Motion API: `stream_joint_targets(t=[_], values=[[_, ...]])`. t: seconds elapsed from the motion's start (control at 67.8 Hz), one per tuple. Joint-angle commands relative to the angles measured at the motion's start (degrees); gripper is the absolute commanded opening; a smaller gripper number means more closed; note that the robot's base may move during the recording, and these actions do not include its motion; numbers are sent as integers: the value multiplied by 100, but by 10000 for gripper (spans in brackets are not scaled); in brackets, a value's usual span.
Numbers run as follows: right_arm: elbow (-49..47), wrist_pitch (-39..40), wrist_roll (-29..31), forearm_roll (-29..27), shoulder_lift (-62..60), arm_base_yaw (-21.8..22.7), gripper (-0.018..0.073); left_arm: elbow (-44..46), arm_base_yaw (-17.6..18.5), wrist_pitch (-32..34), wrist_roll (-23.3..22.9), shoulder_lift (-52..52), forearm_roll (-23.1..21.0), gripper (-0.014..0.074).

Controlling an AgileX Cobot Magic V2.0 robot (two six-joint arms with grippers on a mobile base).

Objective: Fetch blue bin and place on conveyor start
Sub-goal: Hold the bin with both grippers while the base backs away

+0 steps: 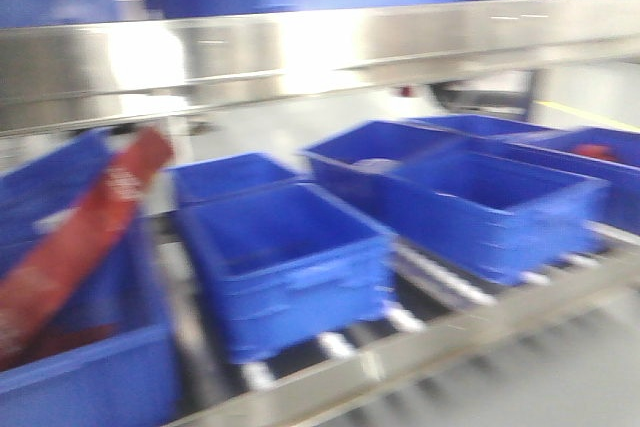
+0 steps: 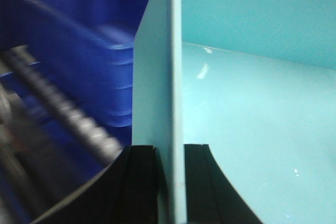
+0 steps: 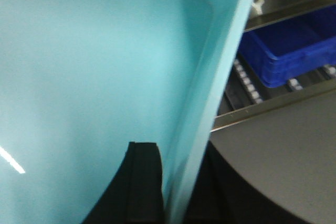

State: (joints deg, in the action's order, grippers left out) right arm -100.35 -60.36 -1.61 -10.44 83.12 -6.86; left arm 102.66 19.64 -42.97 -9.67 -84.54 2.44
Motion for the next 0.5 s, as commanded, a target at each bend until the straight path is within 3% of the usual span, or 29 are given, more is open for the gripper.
stream_joint_targets(t=[0.0,0.487], values=[[-34,-56,161,207,-75,46,-151,78,-23,524,-109,126,-65,-111],[-34,-56,161,207,-75,46,-151,78,-23,524,-109,126,-65,-111]])
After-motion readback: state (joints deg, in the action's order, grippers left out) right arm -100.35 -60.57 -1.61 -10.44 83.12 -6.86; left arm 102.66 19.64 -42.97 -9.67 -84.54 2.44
